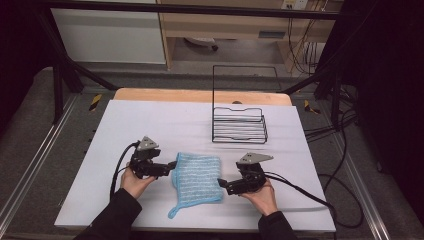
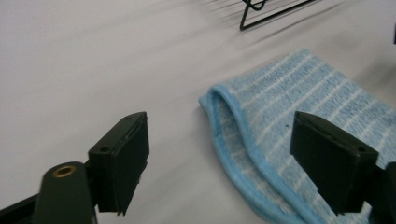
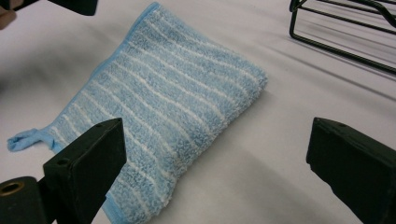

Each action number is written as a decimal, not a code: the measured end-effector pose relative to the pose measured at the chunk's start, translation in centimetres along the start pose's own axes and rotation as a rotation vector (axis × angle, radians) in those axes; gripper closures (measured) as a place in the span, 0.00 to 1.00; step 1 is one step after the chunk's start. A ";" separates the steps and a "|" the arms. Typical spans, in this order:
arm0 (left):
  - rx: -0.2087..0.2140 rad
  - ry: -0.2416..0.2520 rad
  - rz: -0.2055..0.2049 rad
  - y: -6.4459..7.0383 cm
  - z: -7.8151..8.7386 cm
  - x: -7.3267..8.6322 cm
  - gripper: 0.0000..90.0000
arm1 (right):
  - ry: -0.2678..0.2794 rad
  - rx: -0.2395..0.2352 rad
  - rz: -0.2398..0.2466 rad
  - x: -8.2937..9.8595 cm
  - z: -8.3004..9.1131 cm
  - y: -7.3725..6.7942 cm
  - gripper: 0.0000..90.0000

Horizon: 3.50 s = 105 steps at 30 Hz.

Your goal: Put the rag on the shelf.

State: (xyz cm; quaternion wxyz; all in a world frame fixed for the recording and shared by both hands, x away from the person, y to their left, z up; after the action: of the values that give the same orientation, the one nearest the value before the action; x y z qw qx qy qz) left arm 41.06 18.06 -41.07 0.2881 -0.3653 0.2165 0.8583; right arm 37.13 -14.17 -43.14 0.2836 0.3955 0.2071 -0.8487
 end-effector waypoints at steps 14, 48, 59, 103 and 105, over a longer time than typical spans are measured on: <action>-0.041 -0.083 0.048 -1.5 -4.2 -0.5 0.49 | -0.029 0.006 -0.025 0.8 -0.6 0.3 0.07; 0.065 -0.098 0.129 -1.2 -6.2 0.1 0.86 | 0.041 0.076 -0.053 -1.6 -1.5 1.2 0.15; 0.056 -0.091 0.123 -1.0 -6.3 0.2 0.87 | -0.011 0.085 -0.087 -3.3 -5.8 1.8 0.37; 0.094 0.017 0.110 -0.5 -3.3 -0.2 0.92 | -0.014 -0.036 -0.106 -3.5 -5.3 1.5 0.92; 0.095 0.024 0.103 -0.4 -2.9 -0.2 0.92 | -0.001 -0.039 -0.106 -3.6 -5.0 1.3 0.92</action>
State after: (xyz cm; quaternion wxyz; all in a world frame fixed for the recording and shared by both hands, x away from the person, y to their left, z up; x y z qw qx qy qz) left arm 42.90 16.59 -42.89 0.2581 -0.3500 0.2790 0.8562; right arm 42.64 -11.16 -43.49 0.2461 0.3778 0.2441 -0.8585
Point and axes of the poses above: each handheld gripper's, and its own axes: z roughly backward along the jaws, x roughly out of its underside, y roughly to its right, the point moved 1 cm from there along -z, roughly forward along the jaws, and after that the axes turned 5 degrees about x, right-handed, at the moved point
